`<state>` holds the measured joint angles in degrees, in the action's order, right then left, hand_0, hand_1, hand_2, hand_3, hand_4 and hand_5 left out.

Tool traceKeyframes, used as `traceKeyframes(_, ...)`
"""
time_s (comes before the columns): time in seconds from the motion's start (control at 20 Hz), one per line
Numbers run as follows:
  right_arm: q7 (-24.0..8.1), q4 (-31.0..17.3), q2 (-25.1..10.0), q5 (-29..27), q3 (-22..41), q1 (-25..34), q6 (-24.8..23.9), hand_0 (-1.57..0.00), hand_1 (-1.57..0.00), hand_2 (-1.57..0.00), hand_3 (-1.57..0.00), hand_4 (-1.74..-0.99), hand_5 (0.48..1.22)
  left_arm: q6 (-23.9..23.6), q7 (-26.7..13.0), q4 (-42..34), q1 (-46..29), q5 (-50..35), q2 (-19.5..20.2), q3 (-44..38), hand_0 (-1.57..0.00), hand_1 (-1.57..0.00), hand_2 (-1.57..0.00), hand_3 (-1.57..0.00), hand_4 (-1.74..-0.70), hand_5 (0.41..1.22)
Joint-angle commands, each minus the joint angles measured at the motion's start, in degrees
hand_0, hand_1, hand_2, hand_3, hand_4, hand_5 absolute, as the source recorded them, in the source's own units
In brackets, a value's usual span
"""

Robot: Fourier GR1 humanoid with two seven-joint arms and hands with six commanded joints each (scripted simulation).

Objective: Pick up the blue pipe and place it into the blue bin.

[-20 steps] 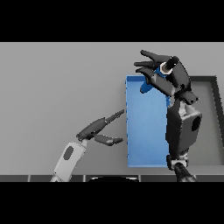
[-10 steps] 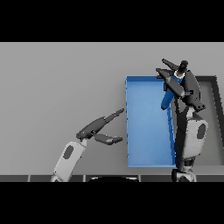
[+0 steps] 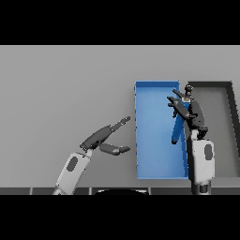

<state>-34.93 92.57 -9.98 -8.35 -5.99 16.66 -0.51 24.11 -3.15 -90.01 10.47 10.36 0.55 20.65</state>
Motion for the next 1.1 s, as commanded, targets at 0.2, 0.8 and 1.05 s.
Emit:
traceKeyframes(0.2,0.7,-1.8,-7.7,-8.8,9.5,-2.2,-9.3,-1.57,-1.57,-1.57,-0.64,-1.641,1.221,-0.5,0.5,0.8,0.7,0.2,0.1,-0.6,0.00,0.00,0.00,0.00,-0.92,0.484)
traceKeyframes(0.8,0.0,-8.3,-29.3,-24.2,34.0,4.6,-19.2,-0.23,-0.21,-0.21,-0.06,-1.233,0.913,-0.2,0.1,0.4,0.7,-0.4,-0.3,-0.3,0.00,0.00,0.00,0.00,-0.93,0.496)
traceKeyframes(1.05,0.0,-9.0,-38.6,-33.3,49.1,12.1,-18.9,-0.07,-0.07,-0.07,-0.02,-1.161,0.771,-0.2,0.4,0.5,0.6,0.0,-0.1,-0.2,0.00,0.00,0.00,0.00,-0.93,0.496)
